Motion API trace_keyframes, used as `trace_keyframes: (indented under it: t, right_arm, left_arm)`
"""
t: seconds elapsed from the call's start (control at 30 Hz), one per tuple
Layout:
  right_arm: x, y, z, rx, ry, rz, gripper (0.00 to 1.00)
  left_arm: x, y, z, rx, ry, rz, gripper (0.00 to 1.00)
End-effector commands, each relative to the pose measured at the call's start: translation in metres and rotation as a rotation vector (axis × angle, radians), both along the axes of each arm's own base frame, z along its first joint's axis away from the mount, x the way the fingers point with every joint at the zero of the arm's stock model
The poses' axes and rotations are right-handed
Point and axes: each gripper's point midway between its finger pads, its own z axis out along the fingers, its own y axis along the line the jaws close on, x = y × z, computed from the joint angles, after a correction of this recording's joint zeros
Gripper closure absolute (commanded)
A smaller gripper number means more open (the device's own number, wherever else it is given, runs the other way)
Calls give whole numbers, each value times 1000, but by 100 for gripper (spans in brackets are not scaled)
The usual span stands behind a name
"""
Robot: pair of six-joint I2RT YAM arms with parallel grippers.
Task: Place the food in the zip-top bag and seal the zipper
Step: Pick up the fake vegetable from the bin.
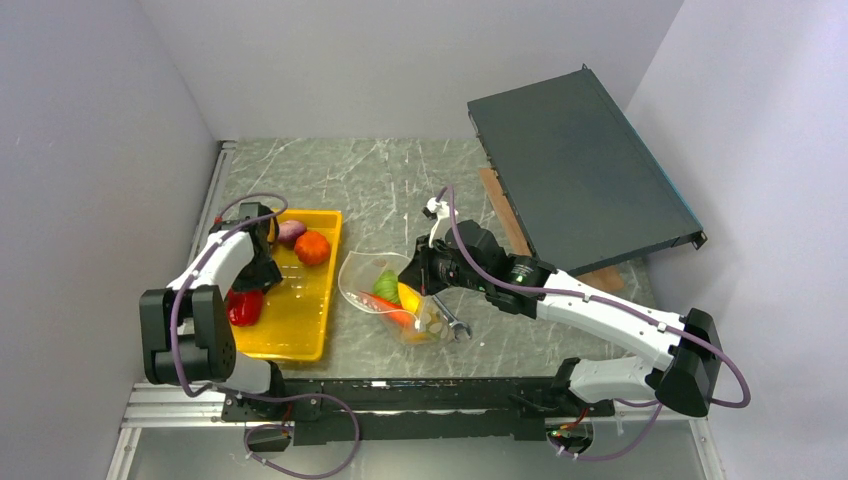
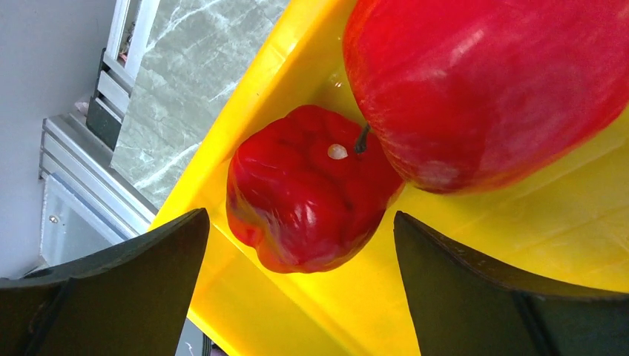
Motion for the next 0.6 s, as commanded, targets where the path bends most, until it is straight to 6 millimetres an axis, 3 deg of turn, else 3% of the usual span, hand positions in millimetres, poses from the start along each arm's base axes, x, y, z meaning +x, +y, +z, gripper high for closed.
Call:
trace_keyframes:
  t: [0.0, 0.23, 0.4, 0.57]
  right_arm:
    - [2, 9, 28, 74, -20, 10, 100]
    - [1, 12, 26, 76, -3, 21, 100]
    - [0, 12, 25, 73, 1, 27, 100]
    - [-1, 12, 24, 65, 2, 28, 100]
  left_arm:
    - [4, 5, -2, -9, -5, 11, 0]
    - [9, -1, -17, -85, 34, -27, 7]
    - [15, -11, -19, -154, 11, -80, 26]
    - [20, -19, -8, -193, -49, -134, 48]
